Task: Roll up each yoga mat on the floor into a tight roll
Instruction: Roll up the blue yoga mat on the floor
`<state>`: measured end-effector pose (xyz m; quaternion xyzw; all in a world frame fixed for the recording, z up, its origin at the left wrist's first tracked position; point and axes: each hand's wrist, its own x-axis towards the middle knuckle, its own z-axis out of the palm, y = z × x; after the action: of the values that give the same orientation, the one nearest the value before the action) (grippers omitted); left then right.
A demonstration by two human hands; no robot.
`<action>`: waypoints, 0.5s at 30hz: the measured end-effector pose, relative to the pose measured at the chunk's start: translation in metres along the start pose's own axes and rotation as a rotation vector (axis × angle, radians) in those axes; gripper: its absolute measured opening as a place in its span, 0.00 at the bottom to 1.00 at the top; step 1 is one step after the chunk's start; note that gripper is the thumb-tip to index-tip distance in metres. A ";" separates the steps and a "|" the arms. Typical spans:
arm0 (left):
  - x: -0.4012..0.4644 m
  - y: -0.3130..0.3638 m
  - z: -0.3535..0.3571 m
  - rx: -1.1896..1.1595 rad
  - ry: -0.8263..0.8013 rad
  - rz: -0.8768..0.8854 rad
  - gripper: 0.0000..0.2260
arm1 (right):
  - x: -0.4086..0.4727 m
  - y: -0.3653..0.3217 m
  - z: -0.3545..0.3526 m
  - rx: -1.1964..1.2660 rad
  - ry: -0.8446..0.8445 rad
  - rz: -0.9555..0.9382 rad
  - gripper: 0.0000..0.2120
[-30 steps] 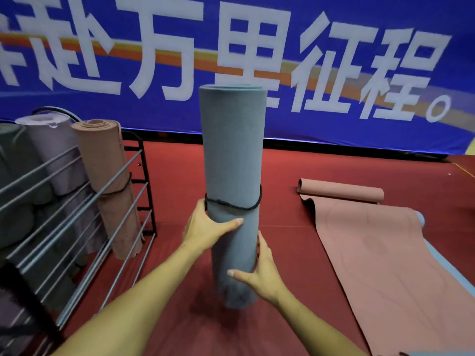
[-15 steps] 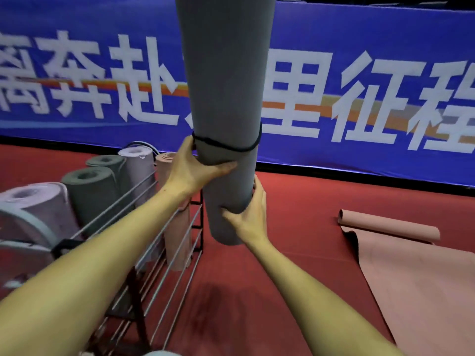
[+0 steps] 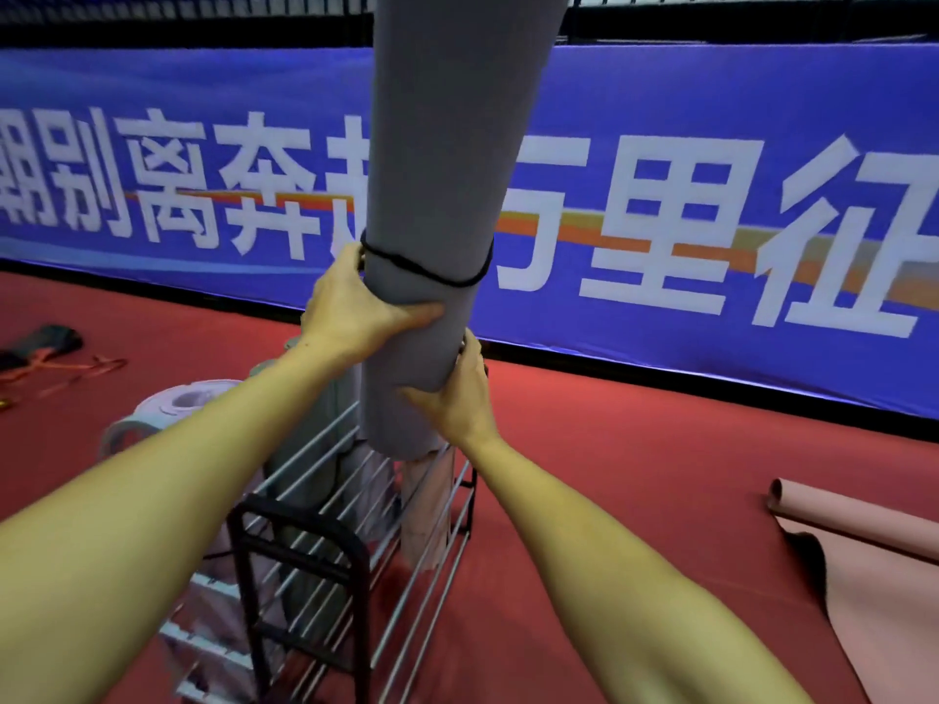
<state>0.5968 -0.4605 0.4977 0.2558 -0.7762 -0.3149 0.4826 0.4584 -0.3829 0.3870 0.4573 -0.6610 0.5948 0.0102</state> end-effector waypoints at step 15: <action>-0.037 -0.139 0.051 0.024 -0.166 -0.182 0.41 | 0.049 -0.055 -0.033 0.095 -0.038 -0.024 0.58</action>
<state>0.5782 -0.5151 0.3565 0.3039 -0.7909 -0.3679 0.3830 0.4466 -0.3785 0.4671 0.4764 -0.6267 0.6164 -0.0171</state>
